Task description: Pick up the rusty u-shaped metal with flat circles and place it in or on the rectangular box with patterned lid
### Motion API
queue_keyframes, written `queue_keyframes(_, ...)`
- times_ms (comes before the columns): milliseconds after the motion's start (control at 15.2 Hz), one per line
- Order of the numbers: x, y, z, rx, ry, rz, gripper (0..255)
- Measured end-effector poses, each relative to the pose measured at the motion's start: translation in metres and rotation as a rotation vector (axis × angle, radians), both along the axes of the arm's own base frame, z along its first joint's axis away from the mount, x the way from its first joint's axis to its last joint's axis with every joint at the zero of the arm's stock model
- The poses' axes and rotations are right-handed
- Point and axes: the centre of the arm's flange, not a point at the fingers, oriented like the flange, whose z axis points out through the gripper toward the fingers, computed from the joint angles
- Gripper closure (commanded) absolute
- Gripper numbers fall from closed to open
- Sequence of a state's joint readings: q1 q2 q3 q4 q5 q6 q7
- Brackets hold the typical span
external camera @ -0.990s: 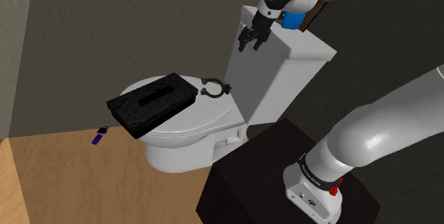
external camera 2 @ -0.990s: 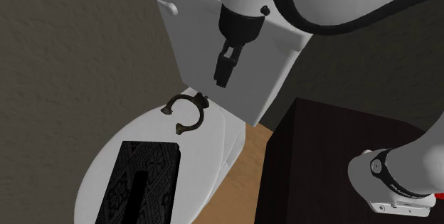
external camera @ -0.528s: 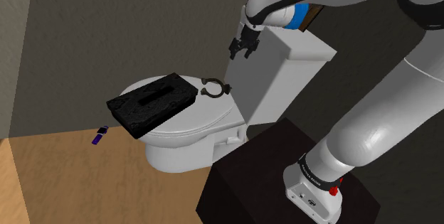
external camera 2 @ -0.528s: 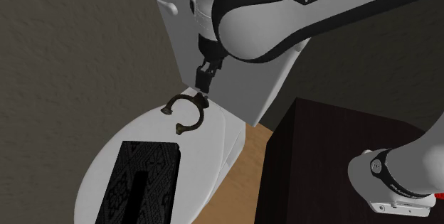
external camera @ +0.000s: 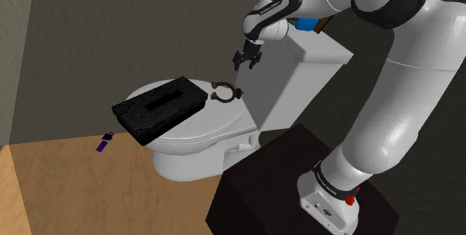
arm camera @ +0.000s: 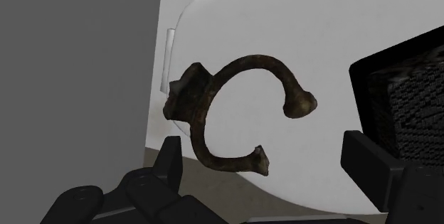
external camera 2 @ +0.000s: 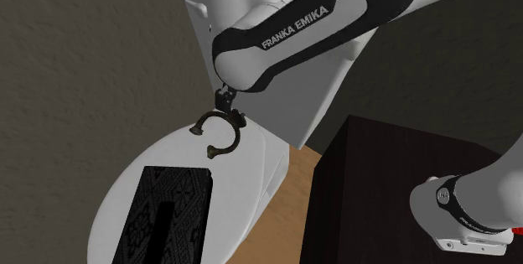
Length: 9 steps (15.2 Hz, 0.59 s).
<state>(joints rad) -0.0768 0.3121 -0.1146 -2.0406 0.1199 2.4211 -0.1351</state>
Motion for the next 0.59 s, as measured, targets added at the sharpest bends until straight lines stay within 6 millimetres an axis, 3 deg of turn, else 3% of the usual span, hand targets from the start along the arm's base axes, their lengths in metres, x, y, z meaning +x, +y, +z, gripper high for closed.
queue_keyframes(594, 0.063, -0.029, -0.096, -0.009, 0.04, -0.052, 0)
